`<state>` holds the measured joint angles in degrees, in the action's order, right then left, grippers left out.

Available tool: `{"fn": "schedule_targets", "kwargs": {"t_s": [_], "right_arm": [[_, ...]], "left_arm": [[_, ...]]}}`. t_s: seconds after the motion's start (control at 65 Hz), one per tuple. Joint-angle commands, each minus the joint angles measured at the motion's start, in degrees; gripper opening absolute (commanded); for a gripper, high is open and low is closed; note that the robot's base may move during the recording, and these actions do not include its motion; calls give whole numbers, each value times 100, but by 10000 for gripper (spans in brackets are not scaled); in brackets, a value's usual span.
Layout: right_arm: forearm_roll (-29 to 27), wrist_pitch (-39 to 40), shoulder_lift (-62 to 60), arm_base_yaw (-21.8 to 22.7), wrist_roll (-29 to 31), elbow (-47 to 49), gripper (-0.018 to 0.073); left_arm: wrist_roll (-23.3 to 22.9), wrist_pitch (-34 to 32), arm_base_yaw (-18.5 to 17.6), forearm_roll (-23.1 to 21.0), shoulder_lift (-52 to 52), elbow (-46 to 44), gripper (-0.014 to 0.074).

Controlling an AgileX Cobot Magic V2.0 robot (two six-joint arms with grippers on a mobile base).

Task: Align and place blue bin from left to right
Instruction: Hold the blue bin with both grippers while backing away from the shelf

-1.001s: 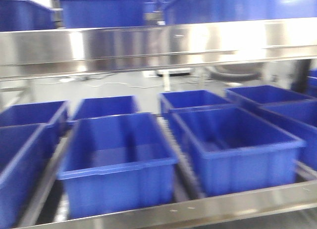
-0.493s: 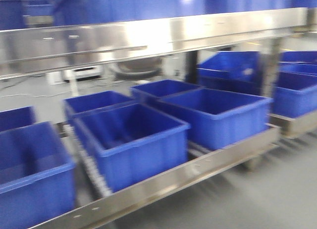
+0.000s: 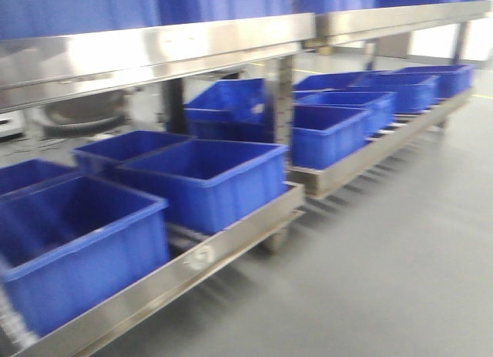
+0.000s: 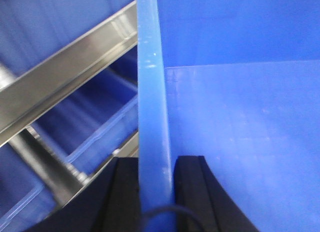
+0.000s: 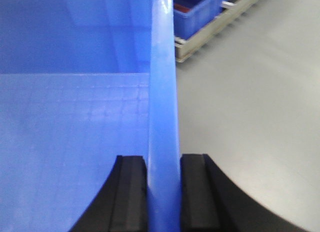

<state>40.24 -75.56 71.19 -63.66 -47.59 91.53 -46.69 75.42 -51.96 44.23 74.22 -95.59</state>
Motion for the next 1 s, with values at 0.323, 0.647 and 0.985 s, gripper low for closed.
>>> {"fn": "schedule_targets", "kwargs": {"t_s": [0.323,0.647,0.985], "right_arm": [[-249,560,19,-141,25,32,-79],[-249,560,19,-141,25,32,-79],[-249,560,19,-141,25,32,-79]], "left_arm": [[5,-545,-185,-258,26,-40,-111],[5,-545,-185,-258,26,-40,-111],[5,-545,-185,-258,26,-40,-111]]}}
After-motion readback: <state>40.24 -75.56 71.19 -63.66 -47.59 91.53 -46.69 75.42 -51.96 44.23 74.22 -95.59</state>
